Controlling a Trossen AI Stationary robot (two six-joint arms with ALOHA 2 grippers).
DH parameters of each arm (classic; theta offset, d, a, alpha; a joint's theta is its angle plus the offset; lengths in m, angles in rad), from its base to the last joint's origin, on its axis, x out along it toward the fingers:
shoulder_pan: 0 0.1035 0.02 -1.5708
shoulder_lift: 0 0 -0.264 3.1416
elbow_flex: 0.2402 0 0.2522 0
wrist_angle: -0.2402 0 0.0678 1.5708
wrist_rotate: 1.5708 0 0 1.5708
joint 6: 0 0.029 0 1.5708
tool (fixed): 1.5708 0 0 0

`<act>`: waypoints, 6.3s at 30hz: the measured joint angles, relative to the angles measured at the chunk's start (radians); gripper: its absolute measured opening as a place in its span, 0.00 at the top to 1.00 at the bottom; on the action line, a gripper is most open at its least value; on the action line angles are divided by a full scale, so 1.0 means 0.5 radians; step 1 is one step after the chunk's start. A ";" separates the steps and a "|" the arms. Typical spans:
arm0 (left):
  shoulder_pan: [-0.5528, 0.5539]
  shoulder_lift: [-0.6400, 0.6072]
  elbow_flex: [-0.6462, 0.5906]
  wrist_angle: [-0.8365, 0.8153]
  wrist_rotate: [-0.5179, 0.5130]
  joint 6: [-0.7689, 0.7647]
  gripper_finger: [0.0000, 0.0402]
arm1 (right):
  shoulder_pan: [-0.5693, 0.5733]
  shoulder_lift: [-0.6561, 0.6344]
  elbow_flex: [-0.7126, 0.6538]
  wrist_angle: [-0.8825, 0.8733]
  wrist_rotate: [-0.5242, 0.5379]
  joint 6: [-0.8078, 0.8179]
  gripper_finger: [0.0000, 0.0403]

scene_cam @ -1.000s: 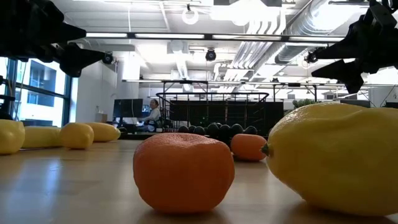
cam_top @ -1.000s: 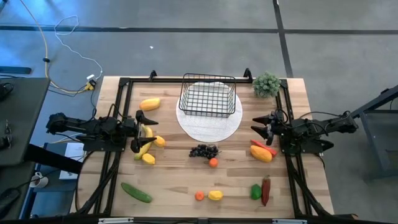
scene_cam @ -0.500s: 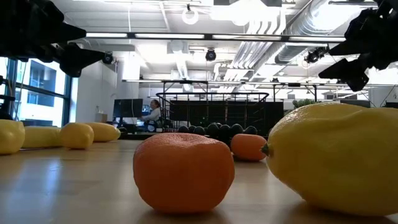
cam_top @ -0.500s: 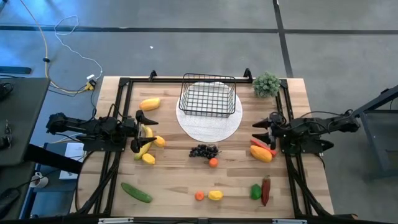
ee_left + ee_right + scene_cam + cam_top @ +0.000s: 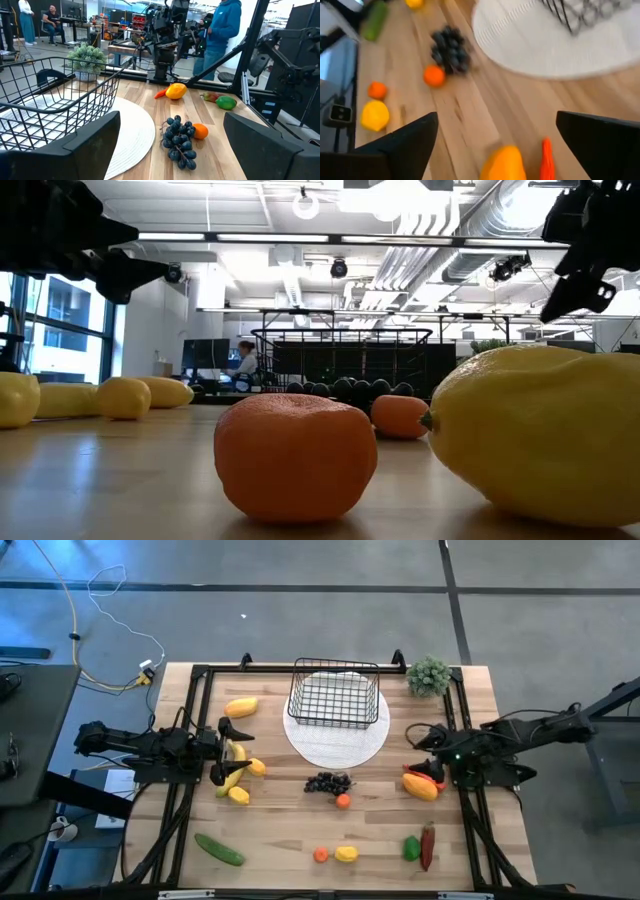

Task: Build produce basket
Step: Put the right mango into the mesh basket, then put the top left lemon into the mesh basket

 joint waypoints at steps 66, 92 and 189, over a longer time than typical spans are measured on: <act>0.000 0.000 0.000 0.000 -0.001 0.000 0.14 | 0.182 1.418 0.178 -0.037 -0.388 0.394 0.44; 0.000 -0.001 0.000 0.000 0.000 0.000 0.14 | -0.280 1.417 1.129 0.106 0.547 0.328 0.44; 0.003 0.001 0.016 0.518 -0.153 -1.321 0.14 | -1.356 2.001 1.295 0.875 0.142 -0.649 0.29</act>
